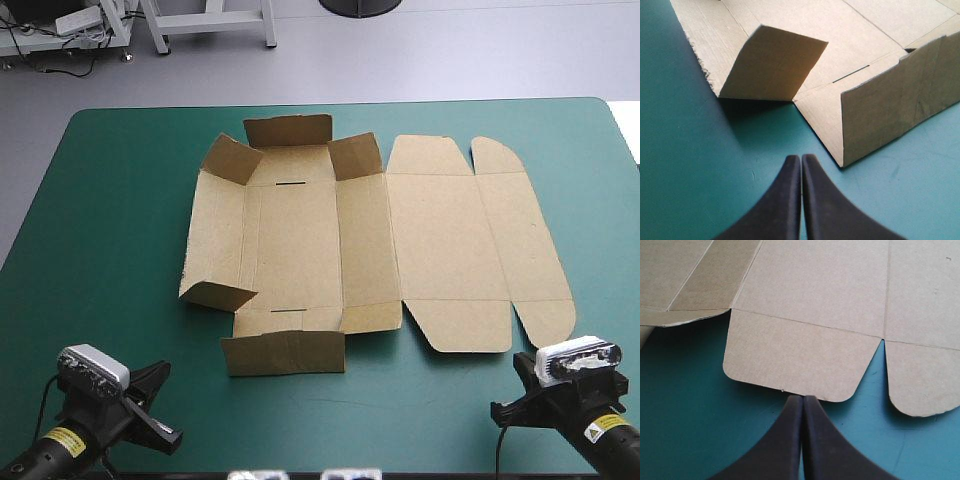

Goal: Fold the box

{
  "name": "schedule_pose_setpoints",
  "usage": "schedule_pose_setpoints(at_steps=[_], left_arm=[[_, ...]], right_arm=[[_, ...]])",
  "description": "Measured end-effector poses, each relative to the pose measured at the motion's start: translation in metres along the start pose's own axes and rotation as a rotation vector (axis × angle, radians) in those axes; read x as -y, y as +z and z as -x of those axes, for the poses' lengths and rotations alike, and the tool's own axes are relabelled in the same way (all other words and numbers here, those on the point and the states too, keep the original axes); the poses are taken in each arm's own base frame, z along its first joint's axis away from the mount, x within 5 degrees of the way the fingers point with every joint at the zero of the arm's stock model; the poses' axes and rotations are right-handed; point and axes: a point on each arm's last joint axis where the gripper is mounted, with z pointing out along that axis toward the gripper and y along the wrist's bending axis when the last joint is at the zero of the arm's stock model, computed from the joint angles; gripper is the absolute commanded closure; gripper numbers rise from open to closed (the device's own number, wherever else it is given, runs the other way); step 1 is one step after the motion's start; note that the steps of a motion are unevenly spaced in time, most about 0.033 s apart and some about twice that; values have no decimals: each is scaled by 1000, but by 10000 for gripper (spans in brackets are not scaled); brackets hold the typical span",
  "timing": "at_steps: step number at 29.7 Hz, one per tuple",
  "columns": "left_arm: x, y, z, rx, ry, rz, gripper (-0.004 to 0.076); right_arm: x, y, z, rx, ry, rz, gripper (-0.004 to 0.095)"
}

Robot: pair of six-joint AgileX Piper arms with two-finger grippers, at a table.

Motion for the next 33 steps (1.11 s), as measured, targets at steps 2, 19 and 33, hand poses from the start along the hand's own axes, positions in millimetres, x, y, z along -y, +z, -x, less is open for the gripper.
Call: schedule_pose_setpoints(at_steps=[2, 19, 33], left_arm=[[0, 0, 0, 0, -3, 0, 729], [-3, -16, 39, 30, 19, 28, 729], [-38, 19, 153, -106, 164, 194, 729]], right_arm=[[0, 0, 0, 0, 0, 0, 928], [0, 0, 0, 0, 0, 0, 928], [0, 0, 0, 0, 0, 0, 928]])
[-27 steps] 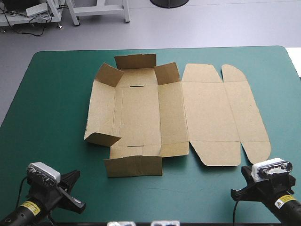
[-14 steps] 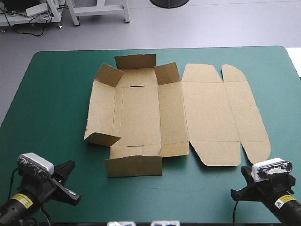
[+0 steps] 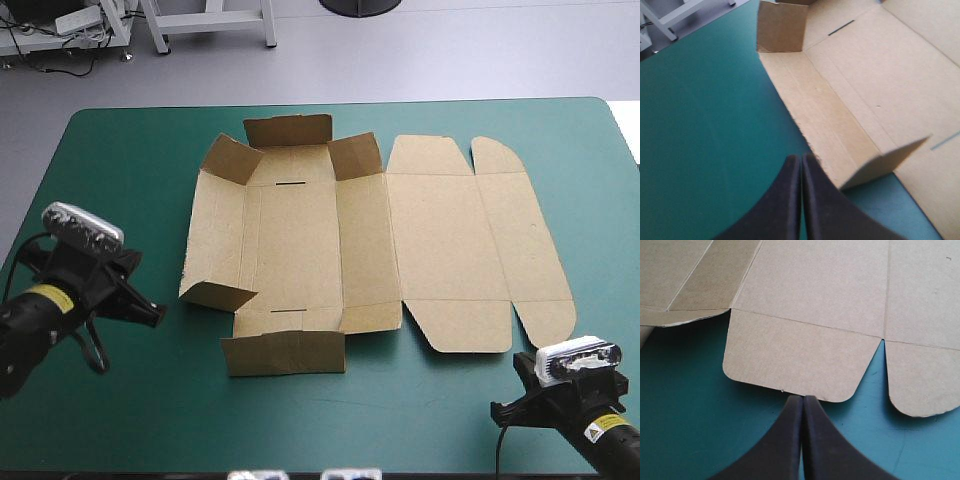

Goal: Fold the box

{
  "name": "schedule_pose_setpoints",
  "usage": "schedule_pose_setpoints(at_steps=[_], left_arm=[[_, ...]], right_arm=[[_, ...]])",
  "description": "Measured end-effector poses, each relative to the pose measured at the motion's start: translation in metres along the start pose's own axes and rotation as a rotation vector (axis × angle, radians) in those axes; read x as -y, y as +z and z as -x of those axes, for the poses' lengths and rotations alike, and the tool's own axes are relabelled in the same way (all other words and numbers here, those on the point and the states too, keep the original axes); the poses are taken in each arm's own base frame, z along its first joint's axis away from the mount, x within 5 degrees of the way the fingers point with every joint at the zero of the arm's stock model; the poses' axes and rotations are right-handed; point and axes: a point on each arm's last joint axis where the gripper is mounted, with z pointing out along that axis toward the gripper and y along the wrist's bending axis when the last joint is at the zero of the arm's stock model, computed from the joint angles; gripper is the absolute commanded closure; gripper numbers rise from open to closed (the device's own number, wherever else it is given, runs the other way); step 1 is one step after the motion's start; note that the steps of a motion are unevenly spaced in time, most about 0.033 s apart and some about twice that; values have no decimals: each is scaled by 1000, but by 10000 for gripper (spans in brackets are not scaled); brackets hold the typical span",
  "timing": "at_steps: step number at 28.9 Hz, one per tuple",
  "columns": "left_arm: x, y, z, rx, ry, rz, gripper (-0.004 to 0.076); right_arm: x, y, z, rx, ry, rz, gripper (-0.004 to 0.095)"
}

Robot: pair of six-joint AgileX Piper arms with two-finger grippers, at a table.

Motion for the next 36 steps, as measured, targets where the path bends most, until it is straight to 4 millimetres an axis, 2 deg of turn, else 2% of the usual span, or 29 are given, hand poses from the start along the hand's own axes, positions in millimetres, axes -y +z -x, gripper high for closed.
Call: schedule_pose_setpoints(at_steps=[6, 10, 12, 17, 25, 30, 35, 36], left_arm=[[-22, 36, 36, -81, 54, 117, 724], [-31, 61, 46, -143, 80, 161, 714], [-38, 73, 45, -180, 67, 178, 708], [-71, 91, 27, -284, -37, 230, 706], [-122, 99, -10, -359, -278, 161, 706], [-135, 122, -31, -413, -398, 22, 706], [-131, 154, -51, -521, -468, -176, 706], [-128, 166, -59, -560, -501, -252, 706]], right_arm=[[0, 0, 0, 0, 0, 0, 928], [0, 0, 0, 0, 0, 0, 928], [0, 0, 0, 0, 0, 0, 928], [0, 0, 0, 0, 0, 0, 928], [0, 0, 0, 0, -1, -1, 928], [1, 0, 0, -1, -6, -6, 928], [2, 0, 0, -2, -18, -17, 928], [2, 0, 0, -1, -20, -19, 928]])
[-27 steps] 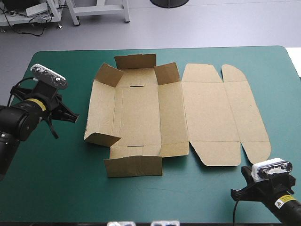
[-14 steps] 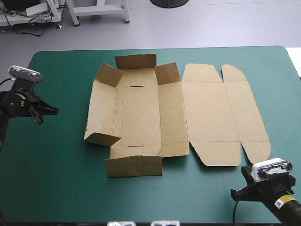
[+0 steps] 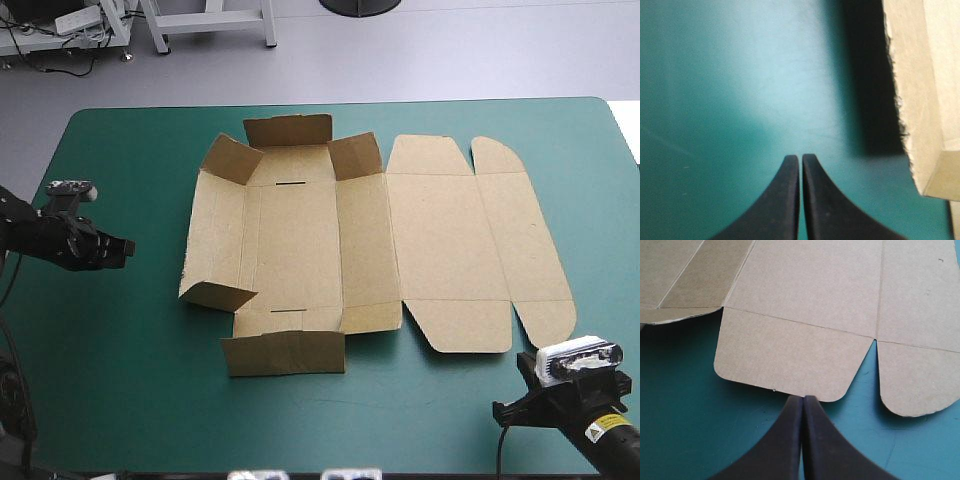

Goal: Fold the box

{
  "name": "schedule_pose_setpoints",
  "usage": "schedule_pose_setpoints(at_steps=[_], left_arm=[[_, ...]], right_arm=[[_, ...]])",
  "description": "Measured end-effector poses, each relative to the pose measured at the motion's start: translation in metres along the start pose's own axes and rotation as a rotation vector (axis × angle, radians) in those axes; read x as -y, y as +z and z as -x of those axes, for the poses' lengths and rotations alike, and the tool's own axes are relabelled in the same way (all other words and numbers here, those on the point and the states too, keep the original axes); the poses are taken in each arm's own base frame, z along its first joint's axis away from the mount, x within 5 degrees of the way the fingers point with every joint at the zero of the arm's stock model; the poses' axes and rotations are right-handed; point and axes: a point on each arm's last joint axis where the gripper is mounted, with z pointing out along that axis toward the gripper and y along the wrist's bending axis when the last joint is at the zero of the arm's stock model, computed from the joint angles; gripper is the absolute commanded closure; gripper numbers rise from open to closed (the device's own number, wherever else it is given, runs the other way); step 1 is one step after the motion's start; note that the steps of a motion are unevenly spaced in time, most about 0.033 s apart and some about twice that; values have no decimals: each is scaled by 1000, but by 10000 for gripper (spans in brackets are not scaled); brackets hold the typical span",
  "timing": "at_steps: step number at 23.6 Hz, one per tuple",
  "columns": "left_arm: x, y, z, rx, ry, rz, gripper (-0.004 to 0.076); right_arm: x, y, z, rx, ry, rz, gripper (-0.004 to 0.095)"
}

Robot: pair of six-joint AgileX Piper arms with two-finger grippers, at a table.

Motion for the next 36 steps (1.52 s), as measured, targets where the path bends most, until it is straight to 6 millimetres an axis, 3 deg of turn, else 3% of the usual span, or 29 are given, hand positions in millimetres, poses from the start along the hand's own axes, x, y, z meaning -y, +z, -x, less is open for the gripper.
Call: schedule_pose_setpoints(at_steps=[4, 12, 19, 21, 24, 36], left_arm=[[-2, 28, 6, -33, -42, -176, 707], [6, 27, 15, 50, -73, -280, 681], [24, 37, 16, -16, -54, -272, 333], [37, 42, 17, -51, -27, -270, 279], [56, 49, 18, -91, 3, -279, 279], [55, 57, 17, -136, -44, -255, 279]], right_arm=[[0, 0, 0, 1, -2, -2, 928], [0, 0, 0, 3, -3, -4, 928], [1, 0, 0, 2, -10, -10, 928], [1, 0, 0, 1, -12, -12, 928], [1, 0, 0, 2, -14, -14, 928], [1, 0, 0, 2, -14, -14, 928]])
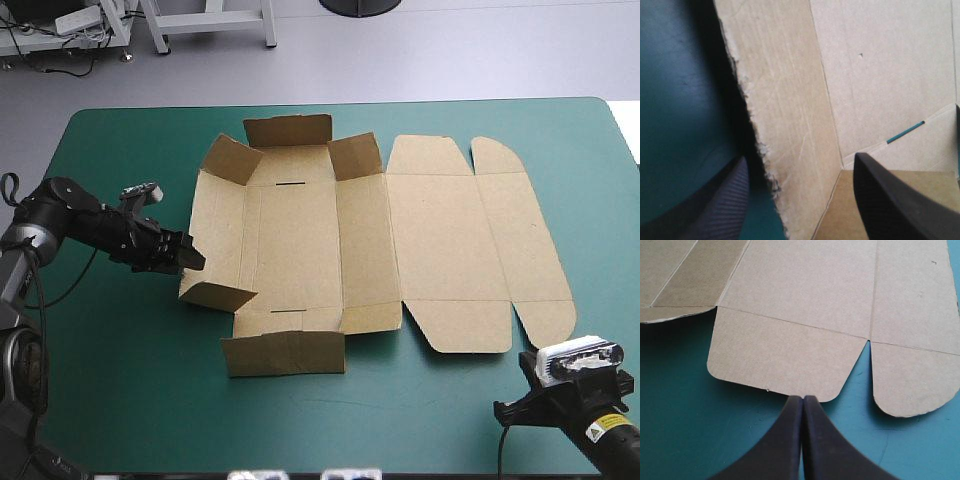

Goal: Fold the box

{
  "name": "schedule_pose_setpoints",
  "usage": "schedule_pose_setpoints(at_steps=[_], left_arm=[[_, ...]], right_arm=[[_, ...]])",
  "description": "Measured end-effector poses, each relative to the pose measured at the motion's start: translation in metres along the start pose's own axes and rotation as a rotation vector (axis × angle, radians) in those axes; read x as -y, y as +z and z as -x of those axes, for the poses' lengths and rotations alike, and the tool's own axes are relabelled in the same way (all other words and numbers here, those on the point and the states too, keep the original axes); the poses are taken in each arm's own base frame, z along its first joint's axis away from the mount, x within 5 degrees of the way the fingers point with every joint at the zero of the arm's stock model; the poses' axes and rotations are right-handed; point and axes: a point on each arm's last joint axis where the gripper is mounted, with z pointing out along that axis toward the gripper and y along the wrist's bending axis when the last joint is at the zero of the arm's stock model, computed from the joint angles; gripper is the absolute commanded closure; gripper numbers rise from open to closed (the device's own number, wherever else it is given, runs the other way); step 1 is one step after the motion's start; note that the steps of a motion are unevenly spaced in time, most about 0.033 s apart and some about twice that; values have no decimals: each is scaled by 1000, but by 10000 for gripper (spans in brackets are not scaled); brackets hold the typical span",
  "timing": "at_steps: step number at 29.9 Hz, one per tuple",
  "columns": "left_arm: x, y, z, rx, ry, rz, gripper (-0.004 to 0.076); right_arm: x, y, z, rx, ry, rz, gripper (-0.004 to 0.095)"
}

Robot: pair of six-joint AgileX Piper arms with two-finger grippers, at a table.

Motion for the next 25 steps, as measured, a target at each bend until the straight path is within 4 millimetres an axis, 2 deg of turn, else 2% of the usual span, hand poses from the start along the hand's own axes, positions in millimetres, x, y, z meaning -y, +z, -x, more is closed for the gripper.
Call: schedule_pose_setpoints(at_steps=[9, 18, 20, 22, 24, 25], left_arm=[[-4, 14, 5, -19, -56, -48, 279], [20, 42, 7, -96, 5, -82, 296], [24, 45, 6, -107, 20, -81, 370], [26, 47, 6, -113, 29, -80, 505], [27, 47, 6, -115, 28, -80, 734], [26, 47, 6, -117, 23, -74, 724]], right_arm=[[0, 0, 0, 0, -1, -1, 928], [0, 0, 0, 0, -1, -1, 928], [0, 0, 0, 0, -1, -1, 928], [0, 0, 0, 0, -1, -1, 928], [0, 0, 0, 0, -1, -1, 928], [0, 0, 0, 0, -1, -1, 928]])
